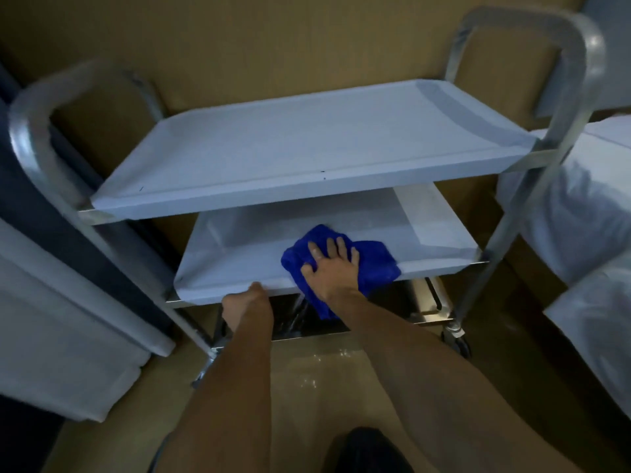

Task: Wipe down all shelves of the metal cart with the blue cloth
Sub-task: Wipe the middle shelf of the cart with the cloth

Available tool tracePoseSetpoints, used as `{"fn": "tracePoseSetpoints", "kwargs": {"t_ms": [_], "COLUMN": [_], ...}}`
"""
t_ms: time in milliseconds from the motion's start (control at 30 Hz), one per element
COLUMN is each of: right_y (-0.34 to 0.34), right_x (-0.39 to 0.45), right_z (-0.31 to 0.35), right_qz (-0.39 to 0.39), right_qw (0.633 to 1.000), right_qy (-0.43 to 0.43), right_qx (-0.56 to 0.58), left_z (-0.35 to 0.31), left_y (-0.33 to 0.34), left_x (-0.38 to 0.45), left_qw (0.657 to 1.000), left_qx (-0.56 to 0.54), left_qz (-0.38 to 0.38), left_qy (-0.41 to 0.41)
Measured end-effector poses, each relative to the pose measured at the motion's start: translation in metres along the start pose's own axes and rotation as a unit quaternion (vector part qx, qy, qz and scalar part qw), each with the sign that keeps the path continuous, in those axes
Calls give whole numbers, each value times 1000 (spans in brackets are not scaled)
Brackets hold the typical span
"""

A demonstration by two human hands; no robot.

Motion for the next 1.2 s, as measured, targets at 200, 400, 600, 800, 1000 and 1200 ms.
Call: {"fn": "tracePoseSetpoints", "kwargs": {"t_ms": [200, 400, 600, 800, 1000, 1200], "right_y": [-30, -47, -60, -57, -46, -17], "right_x": [18, 17, 52, 105, 154, 140], "right_z": [-116, -194, -191, -183, -117, -6], "right_qz": [-56, -90, -24, -74, -106, -40], "right_qw": [979, 926, 929, 920, 944, 997], "right_qy": [191, 360, 369, 384, 308, 64], "right_qx": [41, 68, 24, 17, 41, 14], "left_z": [-42, -69, -74, -53, -56, -58], "left_y": [13, 77, 113, 123, 124, 128], "left_x": [-11, -33, -32, -9, -13, -13], "left_qw": [969, 923, 874, 896, 894, 882], "left_qx": [146, 207, 216, 136, 141, 187], "left_qz": [-42, 40, 54, 63, 73, 74], "left_qy": [193, 322, 431, 419, 419, 426]}}
Point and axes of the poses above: each hand's wrist, its own x-axis towards the middle knuckle, its own y-axis out of the palm, z = x × y, the point moved 4 cm from there along x, towards the middle knuckle, and after that the axes turned 15 degrees about y, right-handed, at the moved point
